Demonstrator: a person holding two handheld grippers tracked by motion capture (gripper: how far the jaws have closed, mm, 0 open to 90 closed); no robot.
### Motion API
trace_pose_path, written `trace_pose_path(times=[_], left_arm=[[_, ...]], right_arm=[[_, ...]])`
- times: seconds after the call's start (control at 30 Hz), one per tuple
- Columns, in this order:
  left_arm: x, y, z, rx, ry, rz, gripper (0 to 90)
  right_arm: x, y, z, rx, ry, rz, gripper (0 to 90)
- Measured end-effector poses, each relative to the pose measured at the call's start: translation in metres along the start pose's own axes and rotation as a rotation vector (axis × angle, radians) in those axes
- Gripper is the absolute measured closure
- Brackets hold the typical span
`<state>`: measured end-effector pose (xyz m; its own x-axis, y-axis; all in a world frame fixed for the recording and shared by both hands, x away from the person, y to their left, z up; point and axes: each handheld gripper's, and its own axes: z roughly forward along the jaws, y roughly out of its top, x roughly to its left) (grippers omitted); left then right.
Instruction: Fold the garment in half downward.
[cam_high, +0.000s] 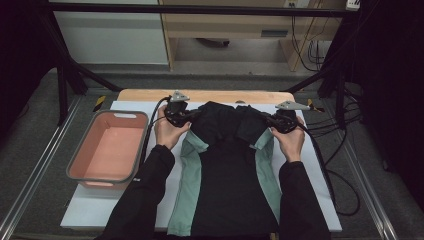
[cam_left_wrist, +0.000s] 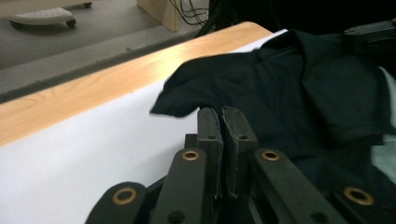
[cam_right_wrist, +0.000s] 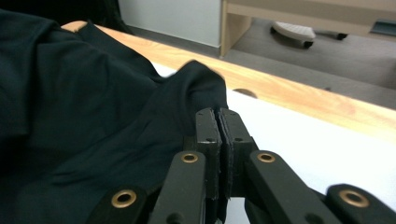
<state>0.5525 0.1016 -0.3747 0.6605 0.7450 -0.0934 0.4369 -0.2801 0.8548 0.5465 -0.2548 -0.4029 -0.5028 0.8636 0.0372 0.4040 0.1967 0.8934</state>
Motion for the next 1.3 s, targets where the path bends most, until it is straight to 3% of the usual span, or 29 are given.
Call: trace_pose_path(times=[0.27, 0.67, 1.0, 1.3], left_arm=[[-0.022, -0.009, -0.019, -0.025, -0.012, 0.036, 85.7], [-0.045, -0.028, -0.042, -0.042, -0.055, 0.047, 85.7], [-0.062, -0.051, -0.064, -0.042, -0.084, 0.053, 85.6], [-0.069, -0.064, -0.076, -0.016, -0.090, 0.068, 85.6]], right_arm=[[0.006, -0.007, -0.015, -0.016, 0.029, -0.015, 87.7], [0.025, -0.013, -0.044, -0.048, 0.071, -0.035, 87.7], [0.044, -0.024, -0.070, -0.051, 0.096, -0.034, 87.7], [0.059, -0.038, -0.085, -0.052, 0.126, -0.040, 87.7]])
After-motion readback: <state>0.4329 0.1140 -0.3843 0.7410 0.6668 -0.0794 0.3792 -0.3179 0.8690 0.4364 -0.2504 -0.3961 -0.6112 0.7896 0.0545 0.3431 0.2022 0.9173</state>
